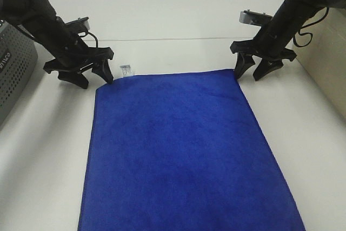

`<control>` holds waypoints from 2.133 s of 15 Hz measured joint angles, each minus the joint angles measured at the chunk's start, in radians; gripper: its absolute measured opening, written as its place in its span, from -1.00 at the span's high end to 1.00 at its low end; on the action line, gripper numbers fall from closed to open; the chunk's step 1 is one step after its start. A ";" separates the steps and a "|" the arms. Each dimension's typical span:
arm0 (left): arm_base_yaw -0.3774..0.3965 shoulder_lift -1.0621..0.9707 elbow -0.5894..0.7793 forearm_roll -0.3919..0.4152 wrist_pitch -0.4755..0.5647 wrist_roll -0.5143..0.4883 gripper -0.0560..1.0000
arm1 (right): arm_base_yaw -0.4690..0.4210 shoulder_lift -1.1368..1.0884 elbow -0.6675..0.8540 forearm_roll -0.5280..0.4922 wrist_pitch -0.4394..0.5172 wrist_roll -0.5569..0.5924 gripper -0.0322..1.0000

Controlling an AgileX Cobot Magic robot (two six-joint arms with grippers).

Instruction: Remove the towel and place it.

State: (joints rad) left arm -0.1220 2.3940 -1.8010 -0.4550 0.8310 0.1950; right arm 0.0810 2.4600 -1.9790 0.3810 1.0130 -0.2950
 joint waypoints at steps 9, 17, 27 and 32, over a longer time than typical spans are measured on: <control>0.000 0.001 -0.002 -0.007 -0.002 0.005 -0.34 | 0.000 0.020 -0.008 0.006 -0.045 0.000 -0.17; -0.038 0.004 -0.002 -0.049 -0.018 0.038 -0.34 | 0.045 0.035 -0.011 0.085 -0.069 -0.012 -0.17; -0.072 0.013 -0.002 -0.148 -0.051 0.086 -0.18 | 0.116 0.057 -0.019 0.153 -0.098 -0.053 -0.11; -0.071 0.013 -0.002 -0.148 -0.051 0.136 0.34 | 0.116 0.063 -0.020 0.139 -0.094 -0.053 0.34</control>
State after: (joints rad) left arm -0.1930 2.4070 -1.8030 -0.6030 0.7800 0.3310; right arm 0.1970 2.5230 -1.9990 0.5200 0.9190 -0.3480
